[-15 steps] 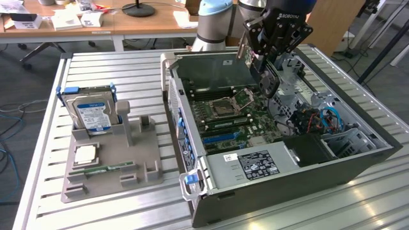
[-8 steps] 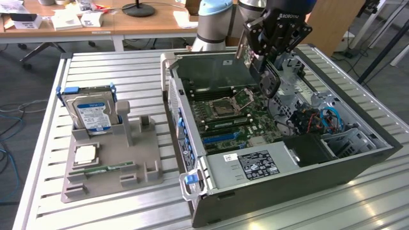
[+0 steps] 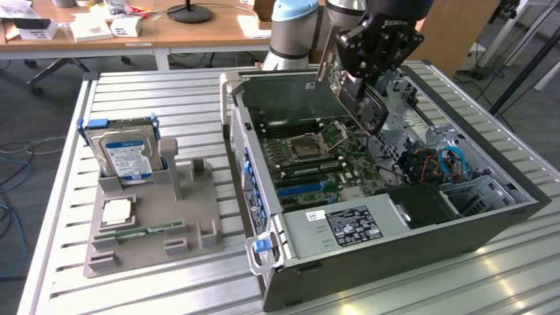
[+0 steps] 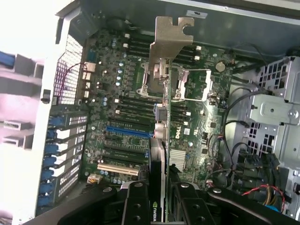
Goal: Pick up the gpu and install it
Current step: 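Insert the gpu into the slot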
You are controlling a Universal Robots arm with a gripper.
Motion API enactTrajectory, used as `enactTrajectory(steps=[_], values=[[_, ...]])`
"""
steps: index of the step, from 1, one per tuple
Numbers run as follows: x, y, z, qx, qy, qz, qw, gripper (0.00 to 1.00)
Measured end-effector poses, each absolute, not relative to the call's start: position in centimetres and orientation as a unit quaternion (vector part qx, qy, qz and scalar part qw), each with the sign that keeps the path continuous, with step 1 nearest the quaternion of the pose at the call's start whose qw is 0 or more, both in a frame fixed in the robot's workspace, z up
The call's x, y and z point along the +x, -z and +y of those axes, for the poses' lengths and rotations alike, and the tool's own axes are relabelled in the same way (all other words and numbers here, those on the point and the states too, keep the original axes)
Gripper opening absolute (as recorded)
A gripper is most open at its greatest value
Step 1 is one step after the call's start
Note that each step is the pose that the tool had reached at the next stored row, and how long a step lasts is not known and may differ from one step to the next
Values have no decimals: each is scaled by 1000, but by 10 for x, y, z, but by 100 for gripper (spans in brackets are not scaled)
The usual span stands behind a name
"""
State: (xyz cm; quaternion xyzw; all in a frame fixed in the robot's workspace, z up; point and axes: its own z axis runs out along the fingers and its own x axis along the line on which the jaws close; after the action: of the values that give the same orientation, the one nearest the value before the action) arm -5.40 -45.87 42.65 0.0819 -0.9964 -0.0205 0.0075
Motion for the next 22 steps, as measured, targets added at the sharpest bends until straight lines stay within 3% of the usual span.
enactTrajectory(steps=[22], values=[[-54,-423,-459,276,13,-961,11,26]])
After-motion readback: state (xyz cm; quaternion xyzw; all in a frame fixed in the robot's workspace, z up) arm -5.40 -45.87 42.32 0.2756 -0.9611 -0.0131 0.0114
